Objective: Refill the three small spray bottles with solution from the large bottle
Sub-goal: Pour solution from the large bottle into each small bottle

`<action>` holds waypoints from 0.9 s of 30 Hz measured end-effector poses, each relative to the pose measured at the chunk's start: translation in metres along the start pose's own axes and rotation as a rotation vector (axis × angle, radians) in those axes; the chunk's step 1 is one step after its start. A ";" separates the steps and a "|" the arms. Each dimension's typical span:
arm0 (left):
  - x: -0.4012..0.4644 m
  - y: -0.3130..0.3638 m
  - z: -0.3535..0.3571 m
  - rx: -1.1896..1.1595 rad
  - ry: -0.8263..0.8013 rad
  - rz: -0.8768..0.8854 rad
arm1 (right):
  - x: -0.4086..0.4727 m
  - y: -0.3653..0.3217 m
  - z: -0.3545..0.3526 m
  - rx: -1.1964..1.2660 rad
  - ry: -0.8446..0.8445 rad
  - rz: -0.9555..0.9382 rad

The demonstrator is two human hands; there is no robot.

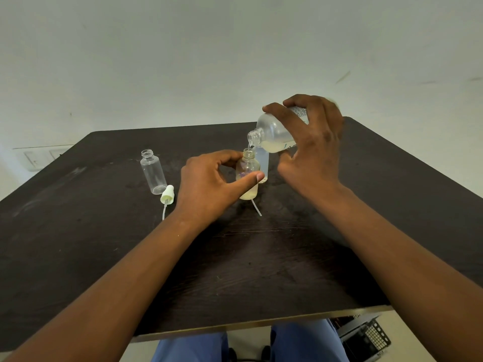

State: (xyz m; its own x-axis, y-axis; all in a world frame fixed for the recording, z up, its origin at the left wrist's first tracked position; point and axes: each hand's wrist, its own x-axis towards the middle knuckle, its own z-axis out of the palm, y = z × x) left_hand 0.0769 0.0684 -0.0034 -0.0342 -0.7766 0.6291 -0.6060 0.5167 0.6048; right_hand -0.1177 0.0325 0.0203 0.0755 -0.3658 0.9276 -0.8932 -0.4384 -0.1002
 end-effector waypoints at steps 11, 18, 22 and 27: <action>0.000 0.001 0.000 -0.005 0.005 0.002 | 0.000 -0.001 -0.001 0.006 0.003 0.006; 0.000 0.000 0.000 -0.002 0.001 0.002 | 0.000 0.000 -0.001 0.010 0.008 0.002; 0.001 0.000 0.000 0.003 -0.001 0.005 | 0.000 0.000 -0.001 0.006 0.004 0.002; 0.000 0.000 -0.001 -0.003 0.001 -0.010 | 0.000 0.000 -0.001 0.011 0.008 0.008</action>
State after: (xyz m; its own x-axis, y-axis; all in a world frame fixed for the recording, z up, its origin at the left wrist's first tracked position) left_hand 0.0773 0.0688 -0.0030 -0.0275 -0.7813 0.6235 -0.6035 0.5102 0.6127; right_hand -0.1181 0.0333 0.0206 0.0648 -0.3631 0.9295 -0.8889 -0.4443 -0.1116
